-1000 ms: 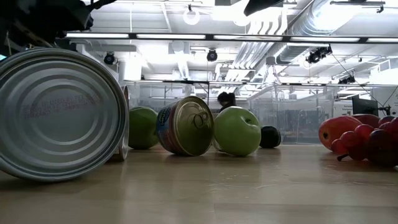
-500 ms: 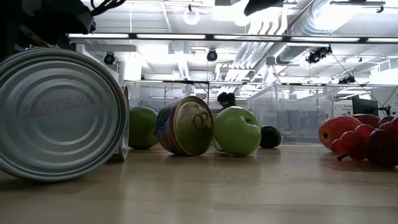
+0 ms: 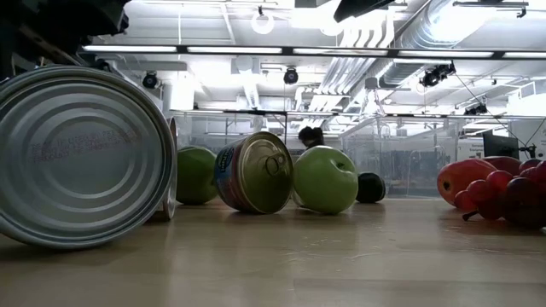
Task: Pick & Place Food Item
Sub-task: Put the yellow and blue tuna can into the gray bin
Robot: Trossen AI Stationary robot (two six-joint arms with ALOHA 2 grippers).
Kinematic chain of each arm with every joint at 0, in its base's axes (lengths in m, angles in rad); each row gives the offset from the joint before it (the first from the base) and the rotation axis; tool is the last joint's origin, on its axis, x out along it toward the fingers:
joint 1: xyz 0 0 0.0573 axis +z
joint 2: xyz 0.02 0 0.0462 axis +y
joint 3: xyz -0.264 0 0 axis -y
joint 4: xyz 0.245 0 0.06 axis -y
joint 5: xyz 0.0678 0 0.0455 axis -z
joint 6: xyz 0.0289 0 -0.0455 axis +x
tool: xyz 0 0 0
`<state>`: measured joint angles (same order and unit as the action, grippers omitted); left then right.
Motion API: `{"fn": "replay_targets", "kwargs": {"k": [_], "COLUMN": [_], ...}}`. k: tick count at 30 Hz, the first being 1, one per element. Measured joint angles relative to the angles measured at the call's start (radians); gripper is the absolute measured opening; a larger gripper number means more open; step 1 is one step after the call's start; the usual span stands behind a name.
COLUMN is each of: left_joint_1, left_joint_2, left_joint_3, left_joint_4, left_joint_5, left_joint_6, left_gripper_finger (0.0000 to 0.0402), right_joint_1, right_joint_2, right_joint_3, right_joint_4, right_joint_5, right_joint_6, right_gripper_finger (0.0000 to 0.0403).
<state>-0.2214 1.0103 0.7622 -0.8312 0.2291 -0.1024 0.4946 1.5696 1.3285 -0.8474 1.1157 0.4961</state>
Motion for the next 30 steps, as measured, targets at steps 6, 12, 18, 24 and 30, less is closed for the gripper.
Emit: {"fn": "replay_targets", "kwargs": {"k": [6, 12, 18, 24, 30], "left_joint_1": [-0.042, -0.092, -0.128, -0.152, -0.157], "left_joint_2": [0.000, 0.000, 0.000, 0.000, 0.001], "left_joint_3": [-0.001, -0.001, -0.001, -0.013, -0.070], "left_joint_4": [0.006, 0.006, 0.005, 0.003, 0.000], "left_joint_5": [-0.001, -0.095, -0.104, -0.108, -0.157], "left_joint_6": [0.020, -0.065, -0.089, -0.137, -0.160], "left_gripper_finger": [0.0364, 0.0364, 0.0364, 0.0364, 0.0364], "right_joint_1": [0.000, 0.000, 0.000, 0.000, 0.000], "right_joint_2": [0.000, 0.000, 0.000, 0.000, 0.000], "right_joint_3": [0.000, 0.000, 0.000, 0.000, 0.000], "right_joint_4": [0.000, 0.000, 0.000, 0.000, 0.000], "right_joint_5": [0.004, 0.008, 0.008, 0.008, 0.011], "right_joint_6": [0.001, 0.004, 0.004, 0.004, 0.004], "right_gripper_finger": [0.0357, 0.0357, 0.0357, 0.0357, 0.0357]}}
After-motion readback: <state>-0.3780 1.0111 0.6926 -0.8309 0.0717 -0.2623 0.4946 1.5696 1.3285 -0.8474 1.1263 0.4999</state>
